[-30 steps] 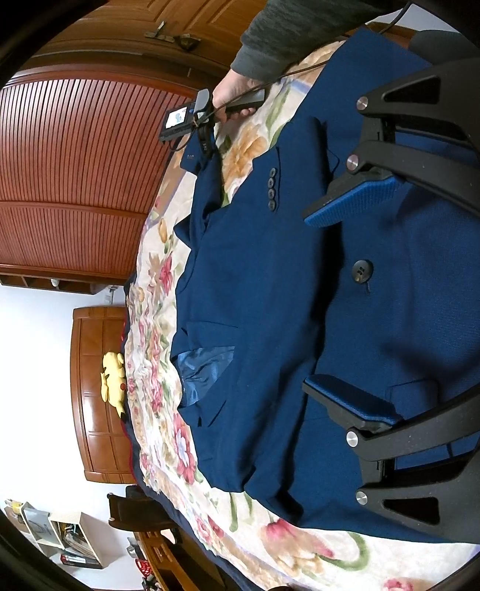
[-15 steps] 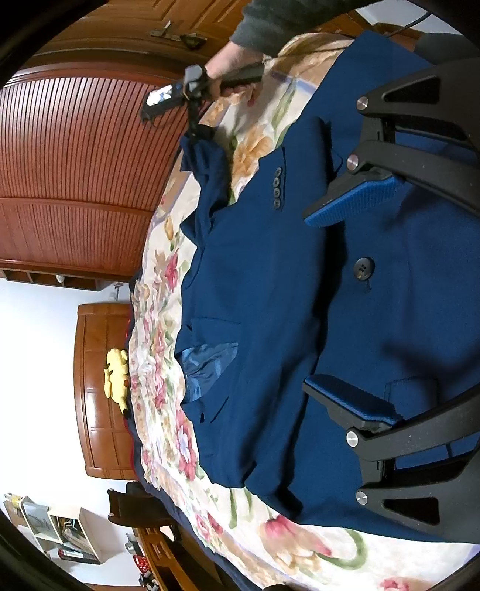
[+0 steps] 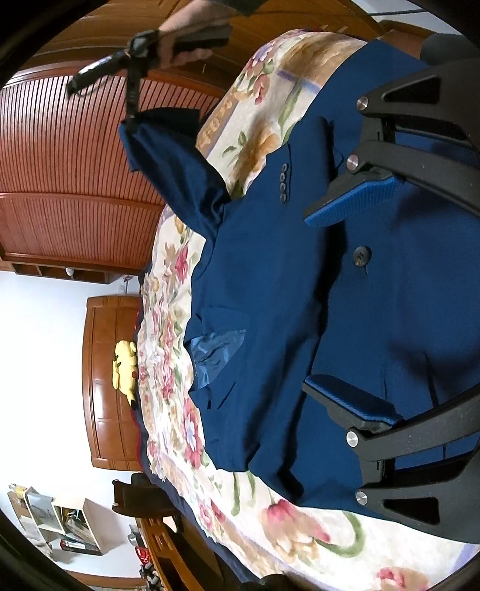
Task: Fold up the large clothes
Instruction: 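Lift the buttoned sleeve with the right gripper and lay it across the jacket front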
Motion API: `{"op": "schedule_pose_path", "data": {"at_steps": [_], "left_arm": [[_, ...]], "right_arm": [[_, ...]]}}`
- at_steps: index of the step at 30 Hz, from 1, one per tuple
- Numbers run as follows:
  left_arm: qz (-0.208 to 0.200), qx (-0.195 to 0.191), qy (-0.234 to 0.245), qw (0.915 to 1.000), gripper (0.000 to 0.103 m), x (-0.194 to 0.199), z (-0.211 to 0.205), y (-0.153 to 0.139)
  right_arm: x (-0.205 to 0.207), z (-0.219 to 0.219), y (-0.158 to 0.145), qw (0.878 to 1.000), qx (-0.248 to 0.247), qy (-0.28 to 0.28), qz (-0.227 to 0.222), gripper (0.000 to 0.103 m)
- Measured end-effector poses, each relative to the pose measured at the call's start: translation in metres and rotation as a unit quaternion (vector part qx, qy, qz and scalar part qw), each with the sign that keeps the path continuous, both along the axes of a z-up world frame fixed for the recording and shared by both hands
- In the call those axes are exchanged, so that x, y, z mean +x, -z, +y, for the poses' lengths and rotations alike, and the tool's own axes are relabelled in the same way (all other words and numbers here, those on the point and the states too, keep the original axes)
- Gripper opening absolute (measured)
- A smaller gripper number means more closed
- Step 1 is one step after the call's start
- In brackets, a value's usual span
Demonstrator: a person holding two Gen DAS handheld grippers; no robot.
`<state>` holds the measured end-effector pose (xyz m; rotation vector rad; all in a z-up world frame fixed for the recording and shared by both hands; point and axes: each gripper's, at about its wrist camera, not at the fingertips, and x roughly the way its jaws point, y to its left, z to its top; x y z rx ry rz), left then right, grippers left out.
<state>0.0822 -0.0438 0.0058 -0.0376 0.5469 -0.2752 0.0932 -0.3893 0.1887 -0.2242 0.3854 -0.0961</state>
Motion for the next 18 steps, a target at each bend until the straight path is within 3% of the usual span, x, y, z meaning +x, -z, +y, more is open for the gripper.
{"op": "schedule_pose_path", "data": {"at_steps": [11, 18], "left_arm": [[-0.006, 0.003, -0.018, 0.9998, 0.083, -0.008, 0.021, -0.001], [-0.009, 0.002, -0.029, 0.9995, 0.083, -0.010, 0.034, -0.002]], "right_arm": [[-0.032, 0.046, 0.004, 0.994, -0.020, -0.110, -0.015, 0.009], [-0.033, 0.052, 0.029, 0.988, -0.017, -0.150, 0.030, 0.010]]}}
